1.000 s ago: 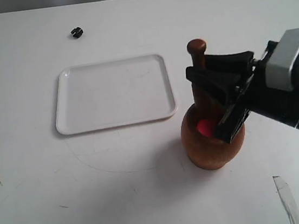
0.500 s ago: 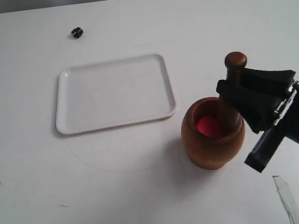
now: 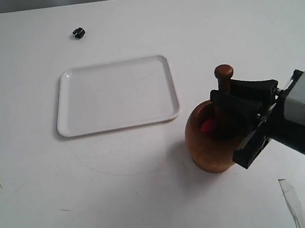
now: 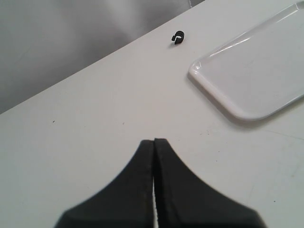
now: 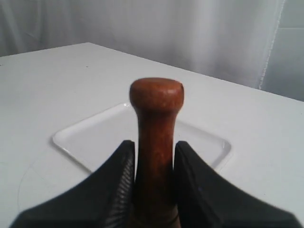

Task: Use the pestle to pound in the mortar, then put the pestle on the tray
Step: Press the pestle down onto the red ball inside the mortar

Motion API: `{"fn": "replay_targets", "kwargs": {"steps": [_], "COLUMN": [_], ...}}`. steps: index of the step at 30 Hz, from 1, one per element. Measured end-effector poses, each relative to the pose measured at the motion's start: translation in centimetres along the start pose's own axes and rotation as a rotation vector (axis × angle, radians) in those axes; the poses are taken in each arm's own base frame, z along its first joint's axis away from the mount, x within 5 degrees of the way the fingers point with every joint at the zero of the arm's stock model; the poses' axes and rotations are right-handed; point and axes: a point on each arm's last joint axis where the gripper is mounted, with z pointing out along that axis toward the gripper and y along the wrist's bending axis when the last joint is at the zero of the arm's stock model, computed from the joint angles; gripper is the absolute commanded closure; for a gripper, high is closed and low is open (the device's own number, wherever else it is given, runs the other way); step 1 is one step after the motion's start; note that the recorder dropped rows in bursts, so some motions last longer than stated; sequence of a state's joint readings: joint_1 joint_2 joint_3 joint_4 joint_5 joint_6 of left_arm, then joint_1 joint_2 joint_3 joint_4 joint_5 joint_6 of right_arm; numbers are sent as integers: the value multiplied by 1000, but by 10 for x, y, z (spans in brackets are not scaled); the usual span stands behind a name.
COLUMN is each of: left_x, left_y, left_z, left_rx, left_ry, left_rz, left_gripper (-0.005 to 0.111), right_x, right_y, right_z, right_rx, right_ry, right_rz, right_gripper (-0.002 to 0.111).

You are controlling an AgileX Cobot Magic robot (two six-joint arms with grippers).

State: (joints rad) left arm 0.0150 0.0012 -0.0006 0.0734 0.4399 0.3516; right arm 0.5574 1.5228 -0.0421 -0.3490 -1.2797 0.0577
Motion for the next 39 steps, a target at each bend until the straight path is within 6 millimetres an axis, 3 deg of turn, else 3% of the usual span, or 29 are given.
{"fn": "replay_targets", "kwargs": {"steps": [8, 10, 14, 17, 21, 24, 26, 33, 39], "left_x": [0, 0, 0, 0, 0, 0, 0, 0, 0], "left_y": [0, 0, 0, 0, 0, 0, 0, 0, 0], "left_z": [0, 0, 0, 0, 0, 0, 0, 0, 0], "left_rx": [0, 0, 0, 0, 0, 0, 0, 0, 0], "left_ry": [0, 0, 0, 0, 0, 0, 0, 0, 0], "left_rz": [0, 0, 0, 0, 0, 0, 0, 0, 0], "left_gripper": [107, 107, 107, 107, 107, 107, 107, 107, 107], "right_x": [-40, -36, -4, 5, -14, -48, -53, -36, 3], "right_y": [4, 4, 4, 2, 4, 9, 10, 7, 3], "right_z": [-19, -17, -3, 4, -7, -24, -28, -18, 1], "right_rx": [17, 9, -33, -35, -27, -20, -18, -23, -34], "right_ry": [-205, -181, 7, 22, -46, -252, -282, -166, 34], "right_rz": [-70, -39, 38, 50, -32, -74, -74, -27, 66], "right_gripper": [108, 108, 108, 108, 108, 108, 108, 108, 108]}}
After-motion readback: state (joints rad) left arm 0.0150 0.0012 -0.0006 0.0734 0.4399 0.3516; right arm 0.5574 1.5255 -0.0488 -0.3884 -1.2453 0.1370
